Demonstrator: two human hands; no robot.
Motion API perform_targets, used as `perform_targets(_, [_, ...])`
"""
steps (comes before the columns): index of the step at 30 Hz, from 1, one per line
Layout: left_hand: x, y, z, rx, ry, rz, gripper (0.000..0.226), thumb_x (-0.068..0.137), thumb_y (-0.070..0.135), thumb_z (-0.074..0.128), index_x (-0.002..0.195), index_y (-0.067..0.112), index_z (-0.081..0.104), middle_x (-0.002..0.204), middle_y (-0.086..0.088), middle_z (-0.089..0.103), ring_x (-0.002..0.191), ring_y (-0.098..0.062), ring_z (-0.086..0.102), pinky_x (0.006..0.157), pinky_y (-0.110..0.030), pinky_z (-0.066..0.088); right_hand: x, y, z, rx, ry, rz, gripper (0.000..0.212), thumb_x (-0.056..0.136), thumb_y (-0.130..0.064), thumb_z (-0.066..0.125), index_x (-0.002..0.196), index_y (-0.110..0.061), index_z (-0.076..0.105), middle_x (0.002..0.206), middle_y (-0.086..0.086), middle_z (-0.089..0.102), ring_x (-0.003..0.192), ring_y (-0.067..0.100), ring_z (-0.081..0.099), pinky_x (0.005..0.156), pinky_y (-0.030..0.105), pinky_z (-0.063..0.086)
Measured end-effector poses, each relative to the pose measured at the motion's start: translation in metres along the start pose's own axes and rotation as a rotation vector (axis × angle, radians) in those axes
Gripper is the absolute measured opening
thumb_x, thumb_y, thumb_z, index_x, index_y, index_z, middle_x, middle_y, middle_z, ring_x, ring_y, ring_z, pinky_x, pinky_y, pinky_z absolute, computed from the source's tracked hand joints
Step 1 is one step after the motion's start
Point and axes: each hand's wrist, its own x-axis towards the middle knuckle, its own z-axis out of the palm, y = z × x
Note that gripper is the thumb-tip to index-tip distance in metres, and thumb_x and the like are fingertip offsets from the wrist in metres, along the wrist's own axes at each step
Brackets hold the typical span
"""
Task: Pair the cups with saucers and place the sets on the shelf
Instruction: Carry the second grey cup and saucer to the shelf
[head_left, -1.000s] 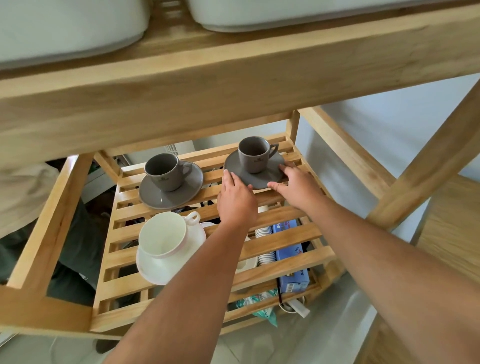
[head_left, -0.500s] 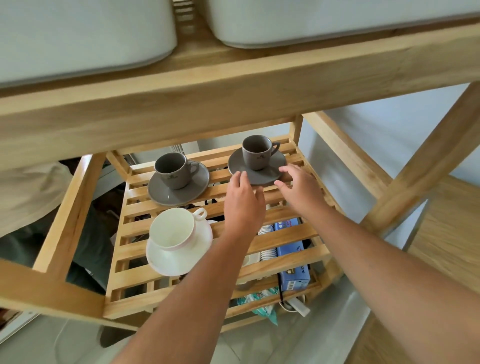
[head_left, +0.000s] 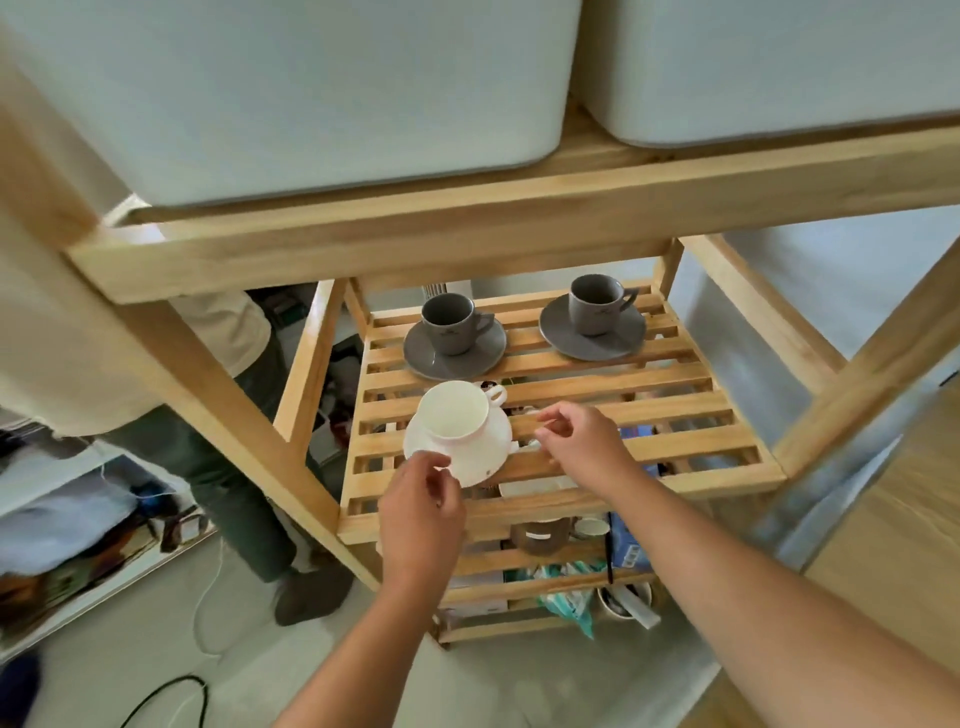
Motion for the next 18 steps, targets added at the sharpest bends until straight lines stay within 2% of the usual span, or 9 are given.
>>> perform_targets(2, [0.012, -0.010, -0.006, 0.020, 0.035, -0.133, 0.024, 0.092, 0.019, 0.056, 0.116, 0.017, 0.058, 0.095, 0.004, 0.062, 0.080, -0.010, 0.058, 0.074, -0.024, 0.048, -0.001, -0.005, 0.012, 0.018, -0.014, 0.027, 0.025, 0.086, -0.024, 0.061, 0.111, -0.018, 0.064, 0.099, 0.003, 0.070, 0.085, 0.018, 0.068, 0.077, 0.035, 0.059])
perform_targets(4, [0.024, -0.016, -0.009, 0.016, 0.013, -0.252, 0.029, 0.092, 0.025, 0.056, 0.120, 0.017, 0.054, 0.096, 0.004, 0.060, 0.083, -0.013, 0.060, 0.076, -0.029, 0.053, -0.001, -0.010, 0.022, 0.056, -0.026, 0.054, 0.025, 0.087, -0.022, 0.062, 0.110, -0.015, 0.064, 0.099, 0.005, 0.070, 0.080, 0.019, 0.069, 0.070, 0.031, 0.060])
perform_targets(8, [0.040, -0.018, -0.008, 0.021, -0.055, -0.332, 0.034, 0.091, 0.030, 0.058, 0.122, 0.017, 0.055, 0.112, -0.005, 0.065, 0.093, -0.020, 0.063, 0.080, -0.034, 0.054, -0.001, -0.019, 0.035, 0.118, -0.026, 0.105, 0.021, 0.088, -0.013, 0.061, 0.108, -0.008, 0.064, 0.088, 0.009, 0.071, 0.059, 0.014, 0.066, 0.051, 0.020, 0.053])
perform_targets(14, [0.053, -0.019, -0.008, -0.014, -0.038, -0.358, 0.028, 0.092, 0.023, 0.058, 0.119, 0.015, 0.060, 0.111, -0.007, 0.066, 0.092, -0.022, 0.067, 0.084, -0.038, 0.057, -0.005, -0.023, 0.043, 0.225, -0.053, 0.212, 0.020, 0.088, -0.010, 0.061, 0.108, -0.007, 0.058, 0.082, 0.014, 0.072, 0.058, 0.017, 0.068, 0.053, 0.023, 0.057])
perform_targets(18, [0.059, -0.020, -0.012, -0.051, -0.035, -0.363, 0.028, 0.092, 0.020, 0.058, 0.120, 0.016, 0.061, 0.118, -0.009, 0.064, 0.099, -0.024, 0.065, 0.085, -0.035, 0.054, -0.010, -0.024, 0.046, 0.308, -0.111, 0.277, 0.020, 0.088, -0.011, 0.061, 0.106, -0.006, 0.054, 0.079, 0.016, 0.072, 0.059, 0.019, 0.069, 0.057, 0.026, 0.059])
